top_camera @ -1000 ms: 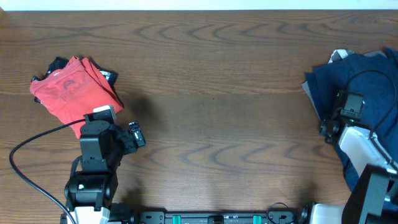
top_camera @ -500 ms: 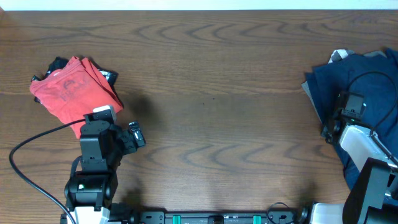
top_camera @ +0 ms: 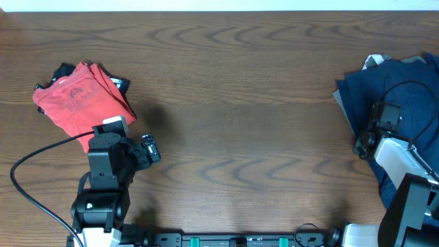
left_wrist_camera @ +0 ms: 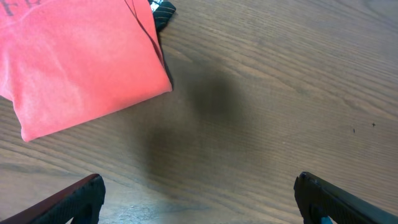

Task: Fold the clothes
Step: 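Reach the right gripper into the navy clothing pile and grasp a garment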

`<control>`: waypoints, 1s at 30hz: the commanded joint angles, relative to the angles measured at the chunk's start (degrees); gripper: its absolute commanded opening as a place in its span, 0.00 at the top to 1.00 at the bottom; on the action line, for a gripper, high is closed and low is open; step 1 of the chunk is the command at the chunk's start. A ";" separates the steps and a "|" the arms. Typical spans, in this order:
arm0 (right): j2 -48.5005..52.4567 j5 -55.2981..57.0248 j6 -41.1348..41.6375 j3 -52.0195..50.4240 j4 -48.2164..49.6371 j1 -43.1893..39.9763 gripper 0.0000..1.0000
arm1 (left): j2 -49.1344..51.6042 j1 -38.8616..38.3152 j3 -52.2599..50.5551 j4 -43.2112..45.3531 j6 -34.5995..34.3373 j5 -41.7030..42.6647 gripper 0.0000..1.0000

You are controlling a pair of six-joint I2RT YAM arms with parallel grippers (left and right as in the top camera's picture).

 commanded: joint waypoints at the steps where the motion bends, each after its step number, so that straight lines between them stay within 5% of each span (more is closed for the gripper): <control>1: 0.76 1.25 0.42 0.66 0.57 -0.48 0.42 | -0.04 0.26 1.29 -0.15 -0.11 -0.04 0.02; 8: 0.76 1.22 0.44 0.66 0.76 -0.48 0.75 | -0.04 0.26 1.29 -0.15 -0.11 -0.04 0.02; 15: 0.76 1.18 0.46 0.66 1.20 -0.48 0.92 | -0.04 0.26 1.29 -0.15 -0.11 -0.07 0.02; 18: 0.76 0.79 0.44 0.66 1.62 -0.46 0.87 | -0.04 0.26 1.29 -0.15 -0.11 -0.04 0.02; 21: 0.76 -2.60 0.39 0.66 2.27 -0.46 0.54 | -0.04 0.26 1.29 -0.15 -0.11 -0.04 0.02; 30: 1.49 -4.59 0.42 0.46 2.60 -0.46 0.51 | -0.04 0.26 1.29 -0.15 -0.11 -0.04 0.02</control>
